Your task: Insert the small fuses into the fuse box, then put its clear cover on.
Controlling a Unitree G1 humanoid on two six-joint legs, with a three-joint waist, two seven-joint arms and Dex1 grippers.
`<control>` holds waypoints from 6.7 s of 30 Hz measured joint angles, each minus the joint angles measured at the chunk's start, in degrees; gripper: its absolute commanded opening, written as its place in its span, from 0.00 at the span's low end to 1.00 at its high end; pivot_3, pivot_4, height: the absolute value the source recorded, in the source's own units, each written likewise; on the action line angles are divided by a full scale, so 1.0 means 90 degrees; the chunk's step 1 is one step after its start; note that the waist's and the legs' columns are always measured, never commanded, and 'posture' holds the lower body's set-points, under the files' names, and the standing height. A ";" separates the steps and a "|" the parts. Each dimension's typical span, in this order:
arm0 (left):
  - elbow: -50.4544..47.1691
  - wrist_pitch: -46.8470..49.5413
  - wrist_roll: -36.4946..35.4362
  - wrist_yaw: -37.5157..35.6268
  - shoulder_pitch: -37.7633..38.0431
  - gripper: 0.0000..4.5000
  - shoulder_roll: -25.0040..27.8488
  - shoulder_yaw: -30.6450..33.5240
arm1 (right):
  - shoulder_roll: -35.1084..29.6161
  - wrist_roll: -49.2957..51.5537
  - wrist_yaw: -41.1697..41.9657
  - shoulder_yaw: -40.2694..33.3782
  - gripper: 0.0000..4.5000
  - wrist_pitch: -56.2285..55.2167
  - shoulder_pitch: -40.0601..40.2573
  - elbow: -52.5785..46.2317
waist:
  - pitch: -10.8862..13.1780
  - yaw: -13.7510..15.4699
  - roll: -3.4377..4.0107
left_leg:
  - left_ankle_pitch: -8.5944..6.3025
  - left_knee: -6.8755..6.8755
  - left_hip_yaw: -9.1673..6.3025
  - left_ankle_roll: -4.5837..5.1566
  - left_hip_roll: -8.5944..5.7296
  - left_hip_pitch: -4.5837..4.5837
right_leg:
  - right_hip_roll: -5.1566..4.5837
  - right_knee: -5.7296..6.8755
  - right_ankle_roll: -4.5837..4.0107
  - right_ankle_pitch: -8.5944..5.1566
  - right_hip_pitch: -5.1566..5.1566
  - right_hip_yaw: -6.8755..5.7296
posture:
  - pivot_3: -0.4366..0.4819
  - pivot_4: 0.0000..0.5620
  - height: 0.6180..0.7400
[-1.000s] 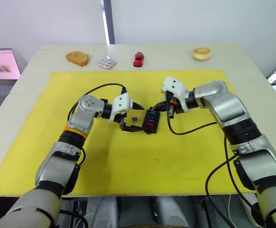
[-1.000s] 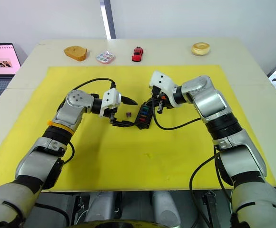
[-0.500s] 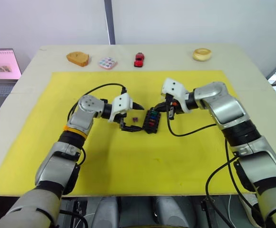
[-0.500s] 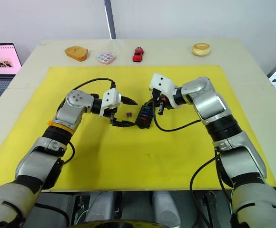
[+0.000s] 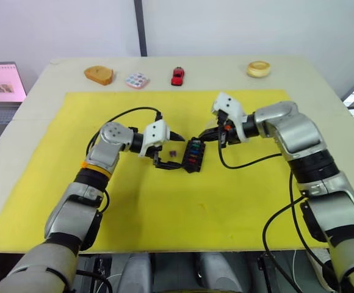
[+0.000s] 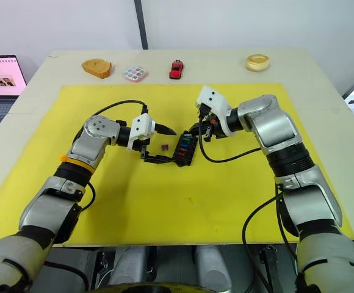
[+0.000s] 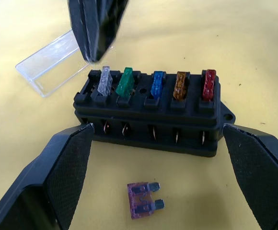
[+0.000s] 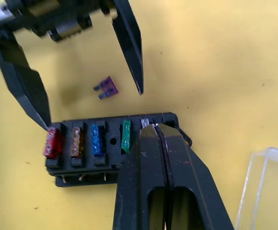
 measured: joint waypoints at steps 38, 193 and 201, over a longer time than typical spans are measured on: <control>-0.0005 0.0000 0.0000 0.0024 0.0007 1.00 0.0009 -0.0009 | -0.0038 -0.0429 0.0039 0.0356 0.15 -0.0756 0.0010 0.0313 | 0.0000 0.0003 0.0000 | 0.0000 0.0000 0.0002 0.0000 0.0000 -0.0001 | -0.0001 -0.0001 0.0000 0.0000 -0.0002 0.0001 | 0.48 0.27 1.00; -0.0178 0.0027 0.0000 0.0151 0.0122 1.00 0.0053 -0.0045 | 0.0147 0.0064 0.0553 0.0431 0.01 0.0432 -0.0194 0.0489 | 0.0000 0.0002 0.0000 | 0.0000 0.0000 0.0000 0.0000 0.0000 -0.0001 | 0.0000 0.0001 0.0000 0.0000 -0.0002 0.0000 | 0.48 0.27 1.00; -0.0184 0.0027 0.0000 0.0165 0.0126 1.00 0.0054 -0.0044 | 0.0142 0.0069 0.0561 0.0431 0.01 0.0452 -0.0195 0.0442 | 0.0000 0.0001 0.0000 | 0.0000 0.0000 0.0001 0.0000 0.0000 -0.0001 | 0.0000 0.0001 0.0000 0.0000 -0.0002 0.0001 | 0.48 0.27 1.00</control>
